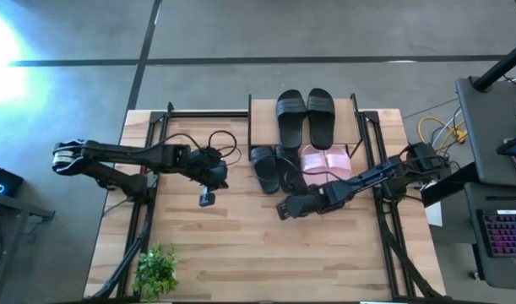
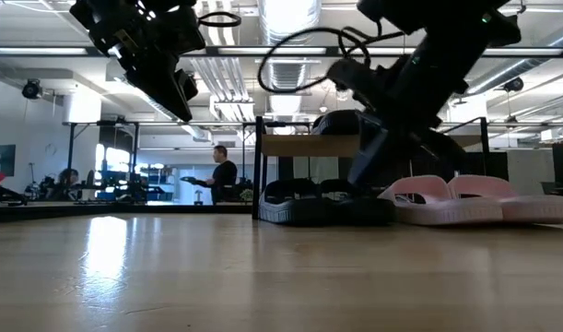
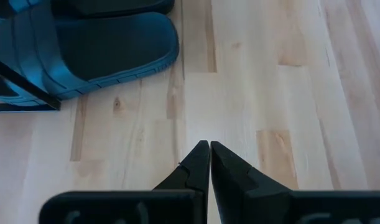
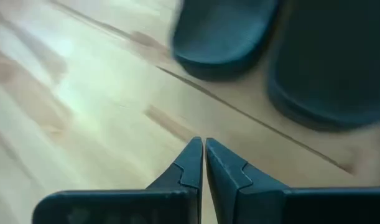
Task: Pick and place slides into the shelf
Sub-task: Adjust the slides under the shelf
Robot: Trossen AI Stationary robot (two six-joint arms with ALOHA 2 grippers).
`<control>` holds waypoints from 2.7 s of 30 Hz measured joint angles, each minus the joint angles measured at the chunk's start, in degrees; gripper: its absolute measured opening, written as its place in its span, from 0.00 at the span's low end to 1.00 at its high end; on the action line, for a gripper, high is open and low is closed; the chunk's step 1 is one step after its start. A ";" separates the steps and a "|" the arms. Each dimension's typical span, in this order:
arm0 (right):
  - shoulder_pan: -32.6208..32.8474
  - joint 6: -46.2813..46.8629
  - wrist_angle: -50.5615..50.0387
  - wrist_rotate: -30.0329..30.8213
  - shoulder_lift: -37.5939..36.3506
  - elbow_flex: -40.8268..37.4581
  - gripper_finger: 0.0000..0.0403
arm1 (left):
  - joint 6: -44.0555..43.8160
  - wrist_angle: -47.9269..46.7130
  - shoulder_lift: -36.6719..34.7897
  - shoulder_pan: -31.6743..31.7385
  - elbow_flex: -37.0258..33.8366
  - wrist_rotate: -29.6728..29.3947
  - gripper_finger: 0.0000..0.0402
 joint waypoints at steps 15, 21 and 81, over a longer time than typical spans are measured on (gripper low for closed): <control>-3.79 -8.47 7.26 -2.80 7.90 2.00 0.03 | 0.04 0.50 0.02 0.00 -0.04 -0.28 0.00; -5.22 -15.75 7.27 -2.55 13.59 7.62 0.03 | 0.04 0.48 0.02 -0.02 -0.04 -0.28 0.00; -13.15 -22.46 -9.14 -16.43 7.34 9.64 0.03 | 0.00 -0.07 0.02 0.07 -1.01 -1.81 0.00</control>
